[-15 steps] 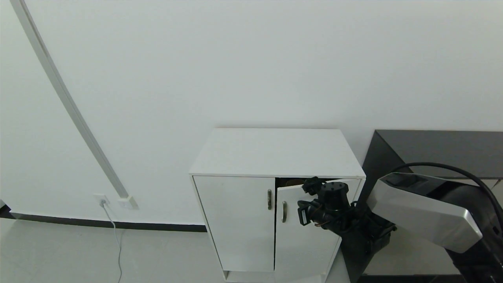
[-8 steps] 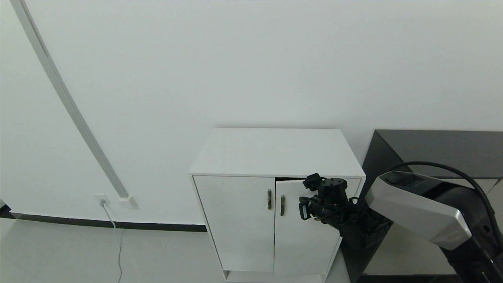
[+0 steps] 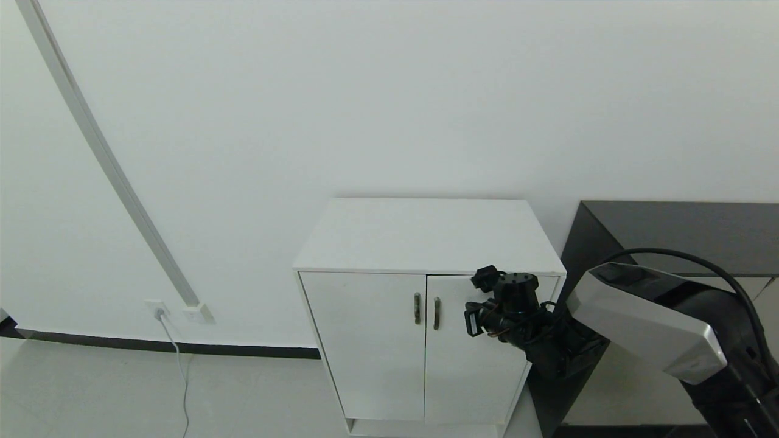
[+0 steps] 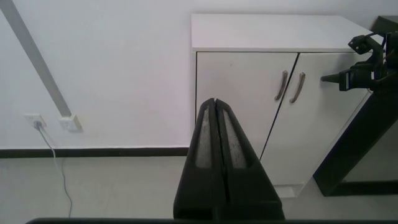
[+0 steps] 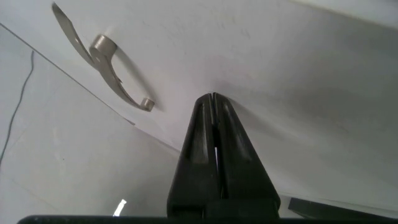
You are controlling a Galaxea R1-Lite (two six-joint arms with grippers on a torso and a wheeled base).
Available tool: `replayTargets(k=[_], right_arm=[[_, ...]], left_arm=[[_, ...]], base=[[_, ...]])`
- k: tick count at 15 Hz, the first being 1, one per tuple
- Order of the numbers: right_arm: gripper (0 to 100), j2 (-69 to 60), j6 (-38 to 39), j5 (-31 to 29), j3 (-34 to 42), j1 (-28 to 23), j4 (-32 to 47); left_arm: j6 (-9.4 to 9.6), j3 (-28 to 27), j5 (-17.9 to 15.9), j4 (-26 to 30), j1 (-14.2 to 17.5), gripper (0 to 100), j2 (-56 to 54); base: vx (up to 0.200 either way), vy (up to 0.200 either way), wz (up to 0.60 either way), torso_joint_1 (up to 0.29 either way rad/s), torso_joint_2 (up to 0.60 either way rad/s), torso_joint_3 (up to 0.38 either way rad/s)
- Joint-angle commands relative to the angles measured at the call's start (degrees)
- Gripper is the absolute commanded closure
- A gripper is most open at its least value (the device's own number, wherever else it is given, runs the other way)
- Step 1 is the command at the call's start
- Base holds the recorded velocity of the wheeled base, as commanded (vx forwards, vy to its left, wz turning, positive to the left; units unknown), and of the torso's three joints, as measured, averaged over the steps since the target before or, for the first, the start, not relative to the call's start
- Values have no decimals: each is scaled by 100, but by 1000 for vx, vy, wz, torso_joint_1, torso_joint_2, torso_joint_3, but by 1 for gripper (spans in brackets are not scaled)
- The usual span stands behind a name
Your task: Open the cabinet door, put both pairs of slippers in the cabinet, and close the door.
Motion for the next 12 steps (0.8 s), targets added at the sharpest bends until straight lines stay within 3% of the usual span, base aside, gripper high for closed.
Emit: replayTargets(k=[1, 12], right_arm=[[100, 8, -1, 1, -61, -8, 9], [100, 43, 8, 1, -131, -52, 18]], left_arm=[[-2, 1, 1, 0, 0, 100, -1], [-11, 1, 1, 0, 9, 100, -1]], base=[[0, 0, 0, 0, 0, 0], [0, 0, 0, 0, 0, 0]])
